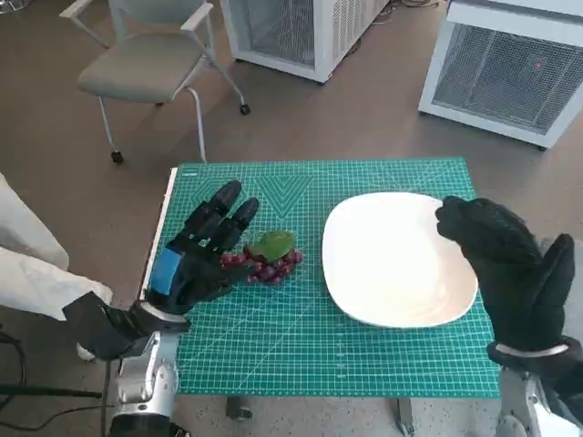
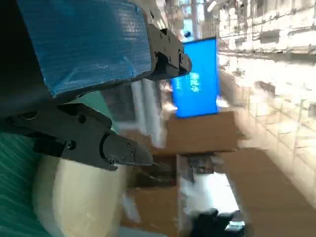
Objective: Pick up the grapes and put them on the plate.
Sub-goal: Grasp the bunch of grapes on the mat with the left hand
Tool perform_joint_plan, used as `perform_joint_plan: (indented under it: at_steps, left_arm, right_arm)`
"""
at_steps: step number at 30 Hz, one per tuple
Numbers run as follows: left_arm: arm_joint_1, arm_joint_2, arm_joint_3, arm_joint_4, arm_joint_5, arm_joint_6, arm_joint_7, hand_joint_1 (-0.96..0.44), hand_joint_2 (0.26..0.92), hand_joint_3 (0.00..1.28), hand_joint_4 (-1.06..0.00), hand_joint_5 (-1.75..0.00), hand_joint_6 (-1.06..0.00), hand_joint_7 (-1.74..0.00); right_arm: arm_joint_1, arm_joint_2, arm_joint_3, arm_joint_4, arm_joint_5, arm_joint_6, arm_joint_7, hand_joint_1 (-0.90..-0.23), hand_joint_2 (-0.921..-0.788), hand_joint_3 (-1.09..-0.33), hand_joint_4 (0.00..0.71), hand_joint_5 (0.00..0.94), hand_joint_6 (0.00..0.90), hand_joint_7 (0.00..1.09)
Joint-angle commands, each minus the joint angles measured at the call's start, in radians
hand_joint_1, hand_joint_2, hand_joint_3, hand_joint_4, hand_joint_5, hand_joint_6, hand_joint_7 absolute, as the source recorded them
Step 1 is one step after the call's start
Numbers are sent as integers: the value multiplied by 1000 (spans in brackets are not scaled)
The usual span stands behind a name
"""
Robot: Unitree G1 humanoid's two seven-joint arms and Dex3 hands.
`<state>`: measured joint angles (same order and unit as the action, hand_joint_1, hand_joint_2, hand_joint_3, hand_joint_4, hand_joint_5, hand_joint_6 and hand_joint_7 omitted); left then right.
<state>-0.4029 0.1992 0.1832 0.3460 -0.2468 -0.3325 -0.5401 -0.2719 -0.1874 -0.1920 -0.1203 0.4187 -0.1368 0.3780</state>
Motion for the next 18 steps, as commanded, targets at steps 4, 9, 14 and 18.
perform_joint_plan:
  at_steps: [4, 9, 14, 18]
  left_arm:
    - [70, 186, -106, -233, 594, 24, 259, -343, 890, 28, -220, 0, -244, -1]
    - [73, 225, -165, -384, 778, 262, 204, -268, 831, 6, -100, 0, -185, 0]
    - [50, 202, -216, -444, 877, 429, 161, -208, 787, 1, -39, 0, -168, 0]
    - [29, 194, -263, -463, 942, 516, 133, -188, 767, 0, -28, 0, -167, -1]
  right_arm:
    - [17, -9, -4, 8, -5, 16, -2, -355, -921, -618, 368, 889, 183, 1054]
    - [17, -10, -4, 9, -3, 18, -2, -355, -921, -618, 368, 889, 184, 1054]
    - [17, -10, -2, 4, -4, 20, -2, -354, -921, -618, 368, 889, 183, 1054]
    - [17, -11, -2, 3, -3, 21, -2, -354, -921, -618, 367, 890, 183, 1055]
